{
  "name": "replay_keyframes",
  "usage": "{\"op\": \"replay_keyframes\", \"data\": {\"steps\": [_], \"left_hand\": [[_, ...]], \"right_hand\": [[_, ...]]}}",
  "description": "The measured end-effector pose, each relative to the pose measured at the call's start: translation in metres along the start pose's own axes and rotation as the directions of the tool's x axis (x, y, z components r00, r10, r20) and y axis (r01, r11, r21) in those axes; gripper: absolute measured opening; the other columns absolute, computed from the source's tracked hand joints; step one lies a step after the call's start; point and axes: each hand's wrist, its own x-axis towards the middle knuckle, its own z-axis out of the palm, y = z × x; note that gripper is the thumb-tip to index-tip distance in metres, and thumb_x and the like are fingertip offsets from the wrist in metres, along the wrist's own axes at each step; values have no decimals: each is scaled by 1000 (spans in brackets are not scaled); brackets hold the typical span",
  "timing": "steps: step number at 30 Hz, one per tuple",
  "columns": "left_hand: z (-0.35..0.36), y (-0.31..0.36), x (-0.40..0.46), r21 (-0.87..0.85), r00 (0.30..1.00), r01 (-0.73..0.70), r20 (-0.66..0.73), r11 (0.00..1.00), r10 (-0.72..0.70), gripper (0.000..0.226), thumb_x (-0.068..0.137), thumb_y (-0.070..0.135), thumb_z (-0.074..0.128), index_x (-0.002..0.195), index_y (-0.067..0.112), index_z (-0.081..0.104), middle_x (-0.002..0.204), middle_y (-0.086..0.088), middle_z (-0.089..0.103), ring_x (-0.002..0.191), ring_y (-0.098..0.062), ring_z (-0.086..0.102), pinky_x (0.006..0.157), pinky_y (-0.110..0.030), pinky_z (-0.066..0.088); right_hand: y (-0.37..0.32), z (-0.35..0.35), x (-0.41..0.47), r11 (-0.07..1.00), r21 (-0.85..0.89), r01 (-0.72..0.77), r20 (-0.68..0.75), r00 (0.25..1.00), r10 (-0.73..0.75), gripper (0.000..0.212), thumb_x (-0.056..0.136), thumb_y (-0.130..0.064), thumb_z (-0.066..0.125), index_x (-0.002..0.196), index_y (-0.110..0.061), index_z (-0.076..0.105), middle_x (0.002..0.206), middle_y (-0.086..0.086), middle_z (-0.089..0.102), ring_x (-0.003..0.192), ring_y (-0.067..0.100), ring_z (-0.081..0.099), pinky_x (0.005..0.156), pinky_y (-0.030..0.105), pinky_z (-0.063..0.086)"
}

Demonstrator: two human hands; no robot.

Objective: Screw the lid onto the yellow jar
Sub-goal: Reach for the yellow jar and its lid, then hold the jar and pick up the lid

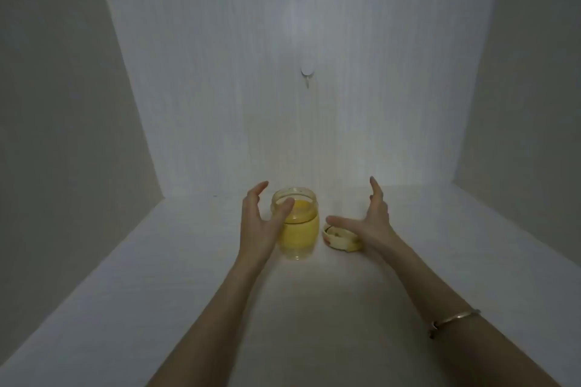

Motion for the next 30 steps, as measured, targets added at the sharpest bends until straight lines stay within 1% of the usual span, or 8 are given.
{"op": "replay_keyframes", "data": {"steps": [4, 6, 11, 16, 19, 23, 27, 30], "left_hand": [[5, -8, -10, -91, 991, 122, 60, 988, -117, 87, 70, 49, 78, 141, 26, 34, 148, -1, 39, 134, -22, 40, 98, -30, 34], [8, -10, -11, -97, 985, 157, 86, 983, -149, 99, 62, 46, 80, 144, 28, 28, 148, -3, 39, 133, -22, 41, 104, -39, 39], [8, -20, -10, -73, 968, 207, 161, 976, -193, 122, 45, 50, 85, 147, 33, 20, 140, 1, 43, 124, -22, 51, 103, -48, 45], [7, -28, -13, -74, 968, 196, 174, 978, -181, 109, 44, 50, 87, 138, 35, 34, 128, 9, 55, 113, -16, 59, 96, -48, 51], [7, -30, -12, -66, 966, 203, 179, 977, -189, 90, 46, 51, 87, 125, 42, 44, 118, 15, 61, 107, -11, 61, 92, -47, 54], [7, -31, -12, -59, 967, 205, 167, 977, -192, 89, 46, 52, 86, 125, 41, 46, 115, 16, 62, 103, -8, 62, 89, -45, 55], [7, -32, -11, -70, 968, 204, 160, 976, -191, 90, 45, 51, 87, 125, 39, 48, 117, 12, 63, 105, -12, 62, 89, -48, 55], [7, -34, -11, -71, 970, 201, 156, 977, -189, 85, 47, 49, 88, 123, 43, 49, 116, 14, 64, 103, -10, 63, 88, -46, 56]], "right_hand": [[14, 5, -4, 998, -55, -32, 50, 998, 35, 131, 48, -43, 88, 145, -34, 0, 149, 15, 24, 137, 29, 23, 108, 48, 27], [22, 7, -5, 993, -110, -52, 87, 994, 62, 129, 47, -45, 86, 144, -35, 2, 145, 15, 31, 132, 29, 32, 107, 47, 31], [29, 10, -4, 980, -197, -25, 44, 998, 35, 109, 48, -43, 86, 135, -24, 25, 129, 7, 50, 114, 24, 50, 94, 35, 42], [19, 8, -2, 981, -155, 120, -83, 988, -134, 87, 46, -28, 85, 120, -29, 37, 116, -4, 55, 106, 18, 54, 80, 25, 41], [6, -2, 3, 918, -292, 267, -90, 948, -304, 101, 51, -11, 79, 136, -28, 28, 128, -3, 48, 117, 17, 44, 86, 27, 36], [-18, -10, 6, 752, -525, 399, 3, 885, -466, 102, 56, 11, 61, 142, -27, 21, 138, 1, 43, 120, 19, 35, 90, 30, 36], [-44, -16, 9, 450, -745, 493, 175, 795, -581, 96, 56, 21, 49, 141, -19, 25, 143, 3, 40, 114, 25, 41, 81, 33, 33], [-63, -18, 11, 198, -803, 563, 350, 713, -607, 96, 61, 22, 47, 145, -16, 21, 149, 5, 34, 115, 28, 43, 84, 35, 35]]}}
